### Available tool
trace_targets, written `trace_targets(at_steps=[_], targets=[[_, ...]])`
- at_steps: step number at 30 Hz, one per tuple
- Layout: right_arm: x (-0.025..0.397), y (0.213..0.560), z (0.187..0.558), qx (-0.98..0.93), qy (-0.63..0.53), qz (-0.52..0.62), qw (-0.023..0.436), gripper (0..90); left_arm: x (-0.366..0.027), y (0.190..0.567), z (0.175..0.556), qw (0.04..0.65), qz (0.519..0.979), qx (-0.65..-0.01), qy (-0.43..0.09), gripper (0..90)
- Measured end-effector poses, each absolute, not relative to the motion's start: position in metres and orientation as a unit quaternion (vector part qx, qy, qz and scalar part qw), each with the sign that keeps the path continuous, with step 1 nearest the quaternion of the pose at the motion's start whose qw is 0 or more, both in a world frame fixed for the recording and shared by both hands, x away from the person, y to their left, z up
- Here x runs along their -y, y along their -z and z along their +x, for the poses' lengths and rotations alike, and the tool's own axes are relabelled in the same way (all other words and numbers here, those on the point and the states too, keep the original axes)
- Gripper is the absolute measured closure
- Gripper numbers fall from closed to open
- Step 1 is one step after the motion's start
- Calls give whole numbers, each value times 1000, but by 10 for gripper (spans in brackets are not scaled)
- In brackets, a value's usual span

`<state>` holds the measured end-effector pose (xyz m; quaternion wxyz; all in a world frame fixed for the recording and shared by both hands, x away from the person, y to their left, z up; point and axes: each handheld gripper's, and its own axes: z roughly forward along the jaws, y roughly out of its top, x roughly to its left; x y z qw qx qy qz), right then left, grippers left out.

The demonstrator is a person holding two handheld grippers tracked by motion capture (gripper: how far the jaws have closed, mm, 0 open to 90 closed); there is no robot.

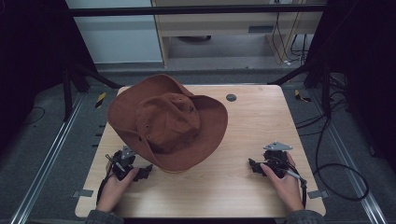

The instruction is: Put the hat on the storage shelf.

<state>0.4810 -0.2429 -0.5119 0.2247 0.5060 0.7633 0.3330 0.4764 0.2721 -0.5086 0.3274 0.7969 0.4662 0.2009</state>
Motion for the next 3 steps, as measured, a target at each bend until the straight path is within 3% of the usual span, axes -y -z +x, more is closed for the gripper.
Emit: trace_targets(at_steps=[3], targets=[[243, 512, 480, -761, -333, 509, 224, 77, -272, 509, 477, 328, 798, -465, -201, 0]])
